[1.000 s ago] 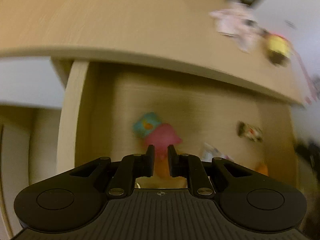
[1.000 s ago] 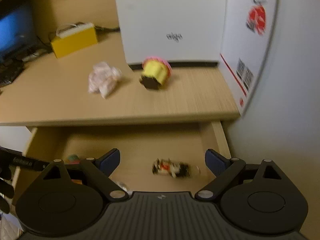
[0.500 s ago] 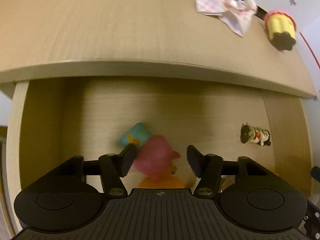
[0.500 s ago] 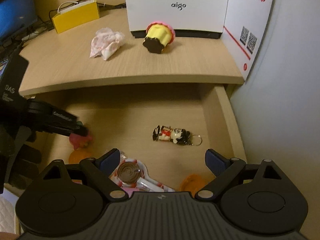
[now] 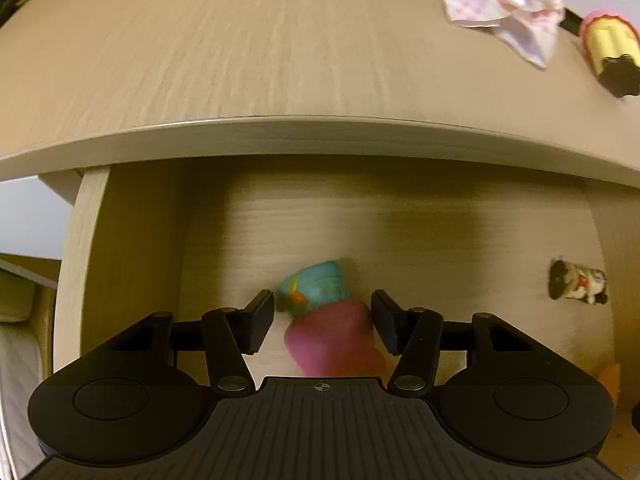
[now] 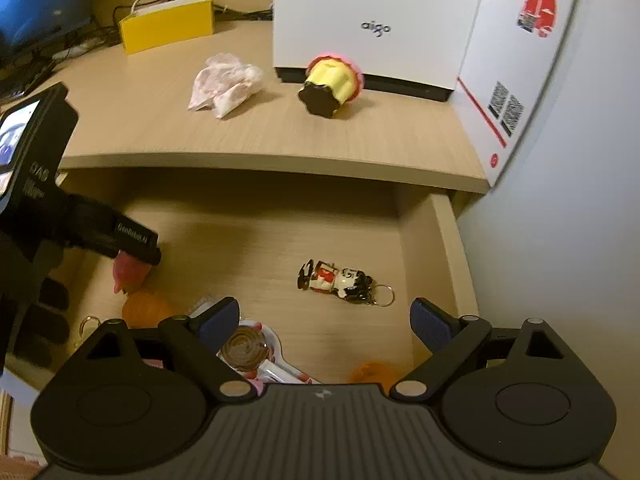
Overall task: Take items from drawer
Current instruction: 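Reach into the drawer and grasp the pink pig toy with the left tool, then grasp the orange pumpkin with the right tool while the left tool holds the pig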
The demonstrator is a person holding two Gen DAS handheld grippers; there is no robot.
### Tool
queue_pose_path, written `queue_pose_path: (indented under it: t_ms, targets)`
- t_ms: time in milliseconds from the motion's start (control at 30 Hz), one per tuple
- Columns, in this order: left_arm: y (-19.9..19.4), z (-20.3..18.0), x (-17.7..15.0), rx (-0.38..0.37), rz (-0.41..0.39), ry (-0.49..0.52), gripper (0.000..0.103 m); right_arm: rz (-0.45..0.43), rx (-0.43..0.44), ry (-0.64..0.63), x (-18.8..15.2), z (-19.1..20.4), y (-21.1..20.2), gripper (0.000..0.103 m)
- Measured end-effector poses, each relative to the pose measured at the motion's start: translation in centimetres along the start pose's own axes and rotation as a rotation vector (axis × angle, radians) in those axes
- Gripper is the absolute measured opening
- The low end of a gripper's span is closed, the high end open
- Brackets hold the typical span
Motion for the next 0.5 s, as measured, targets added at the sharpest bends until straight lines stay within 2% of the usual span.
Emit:
queue_pose_path:
  t_ms: [167,233,367,500]
  targets:
    - [-0.3,0.0,-0.3,-0.052,0.001,0.029,0.055,0.022,0.024,0.015,0.4,-0.7,0.5,0.093]
    - [-0.7,0.3,-0.5,-0.074,0.024,0.037,0.053,0.053,0.053,0.058,1.1,-1.5,1.1,0.093]
    - [-3.5,1.7,-1.5,-0.171,0.02,0.019,0.051,0.116,0.097,0.172,3.0,-3.2,3.3,0.093]
    - [-7.2,3.5,-2.4,-0.231,-0.006,0.032,0.051,0.168,0.05,0.169,4.8,-3.1,6.3,0.093]
Point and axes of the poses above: each gripper's, at about its wrist camera, not at the fingertips, and y roughly the way its jaws point, z to its left, x to its top, the point moved 1 cm from there along y, roughly the way its jaws point, and after that the axes turned 4 degrees about z, right-handed, at the moved point
